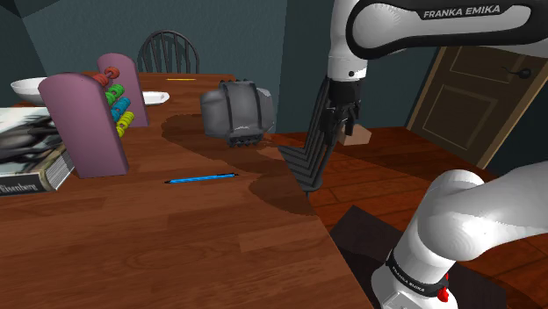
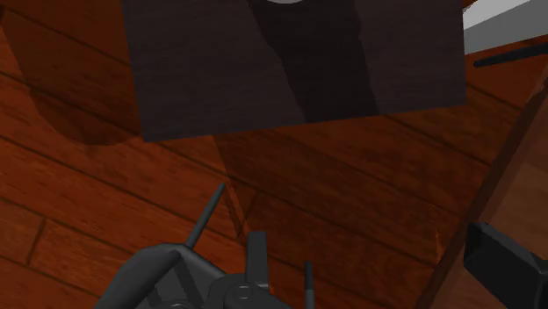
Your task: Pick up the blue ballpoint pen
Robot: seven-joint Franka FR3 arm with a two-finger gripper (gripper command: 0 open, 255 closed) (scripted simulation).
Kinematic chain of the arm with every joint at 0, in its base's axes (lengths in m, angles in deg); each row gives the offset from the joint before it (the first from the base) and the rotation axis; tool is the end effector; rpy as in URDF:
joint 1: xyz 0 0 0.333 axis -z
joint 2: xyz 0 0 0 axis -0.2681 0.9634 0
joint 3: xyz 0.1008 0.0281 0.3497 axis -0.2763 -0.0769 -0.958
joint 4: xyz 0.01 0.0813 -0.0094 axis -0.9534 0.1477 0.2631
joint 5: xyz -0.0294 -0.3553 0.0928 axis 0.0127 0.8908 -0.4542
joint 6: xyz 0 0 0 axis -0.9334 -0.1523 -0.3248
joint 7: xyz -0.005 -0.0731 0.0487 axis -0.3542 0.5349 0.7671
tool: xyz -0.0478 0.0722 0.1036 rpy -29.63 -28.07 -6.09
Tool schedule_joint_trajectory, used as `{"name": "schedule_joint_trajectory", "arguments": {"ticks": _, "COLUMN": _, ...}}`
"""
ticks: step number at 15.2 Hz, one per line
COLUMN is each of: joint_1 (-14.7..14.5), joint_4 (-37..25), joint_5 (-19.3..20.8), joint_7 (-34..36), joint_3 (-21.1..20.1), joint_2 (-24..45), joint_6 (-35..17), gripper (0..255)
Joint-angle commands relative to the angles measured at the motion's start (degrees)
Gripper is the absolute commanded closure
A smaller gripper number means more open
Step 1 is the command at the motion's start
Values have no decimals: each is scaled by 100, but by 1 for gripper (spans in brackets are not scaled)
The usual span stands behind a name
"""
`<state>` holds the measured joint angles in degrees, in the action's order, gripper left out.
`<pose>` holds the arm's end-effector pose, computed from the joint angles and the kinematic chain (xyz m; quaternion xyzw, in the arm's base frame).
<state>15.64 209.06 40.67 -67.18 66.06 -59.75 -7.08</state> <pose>0.2476 -0.0025 0.5473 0.9965 -0.0495 -0.0623 0.0249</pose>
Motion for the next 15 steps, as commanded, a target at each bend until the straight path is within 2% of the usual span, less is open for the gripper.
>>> {"name": "schedule_joint_trajectory", "arguments": {"ticks": 1, "joint_1": 0, "joint_4": 0, "joint_5": 0, "joint_7": 0, "joint_3": 0, "joint_2": 0, "joint_6": 0, "gripper": 0}}
{"name": "schedule_joint_trajectory", "arguments": {"ticks": 8, "joint_1": -502, "joint_4": -584, "joint_5": -143, "joint_7": -802, "joint_3": -66, "joint_2": 1295, "joint_6": -950, "gripper": 0}}
{"name": "schedule_joint_trajectory", "arguments": {"ticks": 15, "joint_1": -950, "joint_4": -1361, "joint_5": -312, "joint_7": -1598, "joint_3": -231, "joint_2": 2486, "joint_6": -1606, "gripper": 0}}
